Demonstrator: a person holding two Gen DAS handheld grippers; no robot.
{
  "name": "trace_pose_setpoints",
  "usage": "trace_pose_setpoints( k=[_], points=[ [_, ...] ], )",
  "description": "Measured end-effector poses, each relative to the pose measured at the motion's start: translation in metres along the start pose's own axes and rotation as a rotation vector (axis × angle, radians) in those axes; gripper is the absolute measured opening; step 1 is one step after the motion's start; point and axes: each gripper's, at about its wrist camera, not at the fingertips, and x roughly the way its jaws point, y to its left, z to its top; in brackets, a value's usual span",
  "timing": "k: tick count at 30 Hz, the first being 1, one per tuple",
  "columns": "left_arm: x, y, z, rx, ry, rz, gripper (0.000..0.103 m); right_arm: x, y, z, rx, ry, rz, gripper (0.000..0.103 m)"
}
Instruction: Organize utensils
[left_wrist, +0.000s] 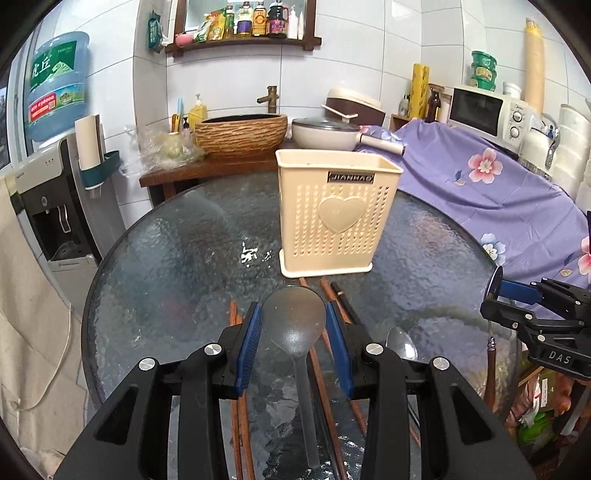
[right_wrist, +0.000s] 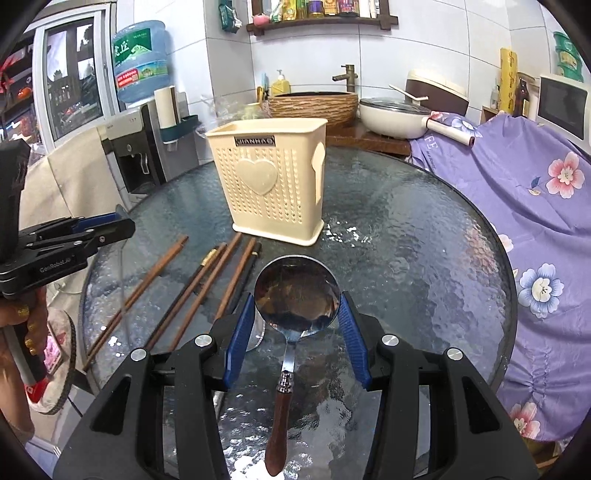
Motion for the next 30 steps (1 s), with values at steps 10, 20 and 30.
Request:
trace_pose_setpoints(
  k=[10,20,30],
  points=[
    [-0.012,-0.007,0.012,0.022,-0.04,-0.013,0.035,-0.02,0.003,0.015,-0.015,-0.036,0.03,0.047],
    [-0.016,-0.008,0.028,0.028,-0.064,-0.03,0.035,-0.028,0.004,0.037,-0.038,-0.063,0.062,0.014],
    [-0.005,-0.002,0.028,0.014,-0.045,-0.018,0.035,0.004,0.001,0.039,-0.032,-0.034,0.047,0.02]
  ],
)
